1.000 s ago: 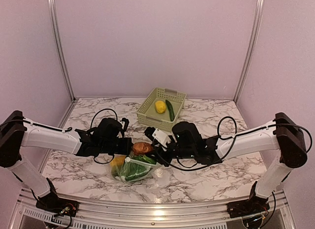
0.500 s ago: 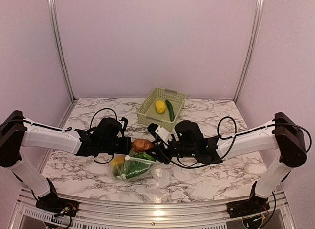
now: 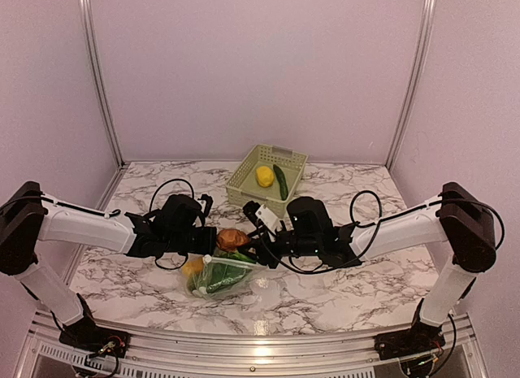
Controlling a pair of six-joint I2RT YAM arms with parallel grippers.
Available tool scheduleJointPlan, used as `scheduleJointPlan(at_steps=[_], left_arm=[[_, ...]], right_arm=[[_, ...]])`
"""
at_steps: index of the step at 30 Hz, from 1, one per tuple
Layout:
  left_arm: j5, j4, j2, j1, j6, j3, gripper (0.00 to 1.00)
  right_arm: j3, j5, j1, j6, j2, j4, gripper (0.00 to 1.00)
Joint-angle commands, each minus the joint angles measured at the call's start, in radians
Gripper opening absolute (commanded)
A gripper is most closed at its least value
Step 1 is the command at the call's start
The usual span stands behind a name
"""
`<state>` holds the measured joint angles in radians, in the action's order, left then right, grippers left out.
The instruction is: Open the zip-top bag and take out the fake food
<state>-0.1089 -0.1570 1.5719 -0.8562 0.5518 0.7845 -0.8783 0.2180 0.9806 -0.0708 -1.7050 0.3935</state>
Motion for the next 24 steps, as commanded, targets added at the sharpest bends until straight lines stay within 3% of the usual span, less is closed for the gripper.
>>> scheduleJointPlan(at_steps=[1,3,9,13,24], left_arm=[[0.03,-0.015,0.024,-0.008,-0.053,0.017,0.0],[0.052,-0.037,0.03,-0.019,-0.067,0.012,0.0],[0.104,-0.073,0.052,-0.031,-0.086,0.015,0.0],[0.104,-0.068,0.061,-0.032,-0.093,0.014,0.0],[0.104,-0.04,0.073,-0.035,-0.108,0.02,0.0]], right_arm=[[0.001,0.047,0.009,0.052,-0.034,-0.019,0.37],[0.02,0.053,0.014,0.058,-0.042,0.006,0.47],[-0.046,0.048,0.028,0.127,-0.114,-0.035,0.62],[-0.032,0.023,0.032,0.15,-0.118,-0.053,0.84],[-0.059,-0.048,0.054,0.213,-0.087,-0.09,0.84]])
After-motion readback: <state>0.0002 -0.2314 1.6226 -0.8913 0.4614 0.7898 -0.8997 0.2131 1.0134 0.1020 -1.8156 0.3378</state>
